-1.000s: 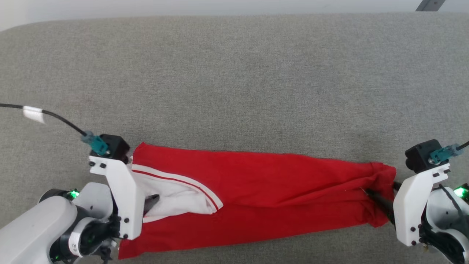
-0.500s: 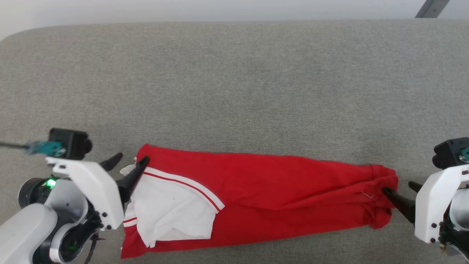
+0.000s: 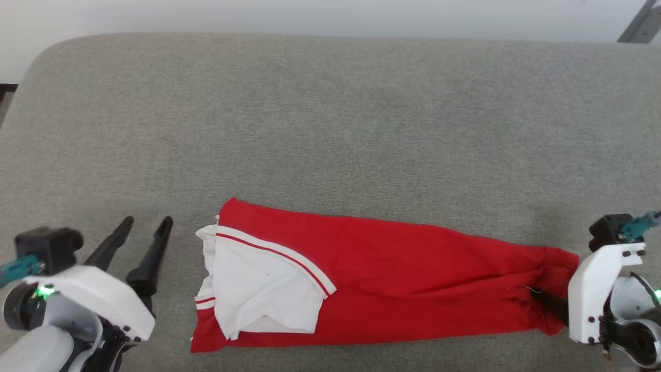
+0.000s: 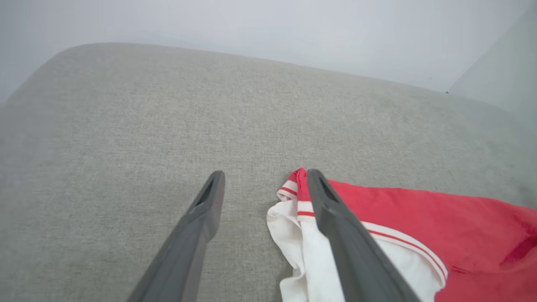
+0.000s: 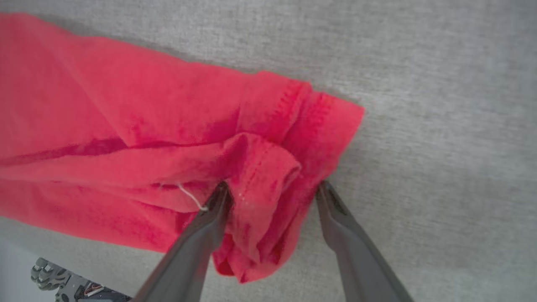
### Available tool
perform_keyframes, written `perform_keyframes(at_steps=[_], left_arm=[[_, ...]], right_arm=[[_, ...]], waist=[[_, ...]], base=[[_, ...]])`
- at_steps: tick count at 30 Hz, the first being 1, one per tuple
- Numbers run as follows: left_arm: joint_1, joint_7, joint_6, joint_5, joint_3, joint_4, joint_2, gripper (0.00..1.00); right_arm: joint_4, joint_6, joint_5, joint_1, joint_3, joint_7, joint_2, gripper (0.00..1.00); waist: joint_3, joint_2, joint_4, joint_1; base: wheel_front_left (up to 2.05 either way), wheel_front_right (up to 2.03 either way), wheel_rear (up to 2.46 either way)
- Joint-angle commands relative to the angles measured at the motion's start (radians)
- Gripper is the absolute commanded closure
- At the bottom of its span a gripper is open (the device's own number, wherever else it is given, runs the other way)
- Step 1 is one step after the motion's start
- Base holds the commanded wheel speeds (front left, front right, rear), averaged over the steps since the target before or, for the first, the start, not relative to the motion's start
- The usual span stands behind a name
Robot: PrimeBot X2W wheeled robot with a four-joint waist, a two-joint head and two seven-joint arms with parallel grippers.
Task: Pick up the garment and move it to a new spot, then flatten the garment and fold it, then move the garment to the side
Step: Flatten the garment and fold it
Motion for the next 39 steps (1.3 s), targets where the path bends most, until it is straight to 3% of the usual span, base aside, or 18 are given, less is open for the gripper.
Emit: perform_keyframes(at_steps=[1,3,5,11,22,39], left_arm=[[0.024,-0.033,-0.008,-0.004,0.013,0.011,-0.012,0.00],[0.042,-0.067,-0.018,-0.005,0.022,0.029,-0.019,0.00],[0.057,-0.095,-0.028,-0.003,0.035,0.045,-0.030,0.00],[0.111,-0.135,-0.054,0.029,0.097,0.082,-0.077,0.00],[0.274,-0.140,-0.137,0.155,0.318,0.088,-0.231,0.00],[0.410,-0.139,-0.299,0.381,0.560,0.091,-0.488,0.00]], right_arm=[[0.032,0.000,0.018,-0.012,0.028,-0.009,0.000,0.00],[0.069,0.000,0.053,-0.024,0.072,-0.016,0.000,0.00],[0.093,0.001,0.087,-0.032,0.120,-0.007,-0.014,0.98],[0.077,0.001,0.179,-0.060,0.150,-0.020,-0.061,1.00],[0.011,0.000,0.229,-0.038,0.123,-0.038,-0.112,1.00],[0.090,0.000,0.171,-0.007,-0.116,-0.031,-0.217,1.00]], waist=[[-0.004,0.0000,0.008,0.0000],[-0.007,0.0000,0.017,0.0000],[-0.012,0.0000,0.025,0.0000],[-0.031,0.0000,0.043,0.0000],[-0.088,0.0000,0.047,0.0000],[-0.155,0.0000,0.026,0.0000]], base=[[0.00,0.00,0.00],[0.00,0.00,0.00],[0.00,0.00,0.00],[0.00,0.00,0.00],[0.00,0.00,0.00],[0.00,0.00,0.00]])
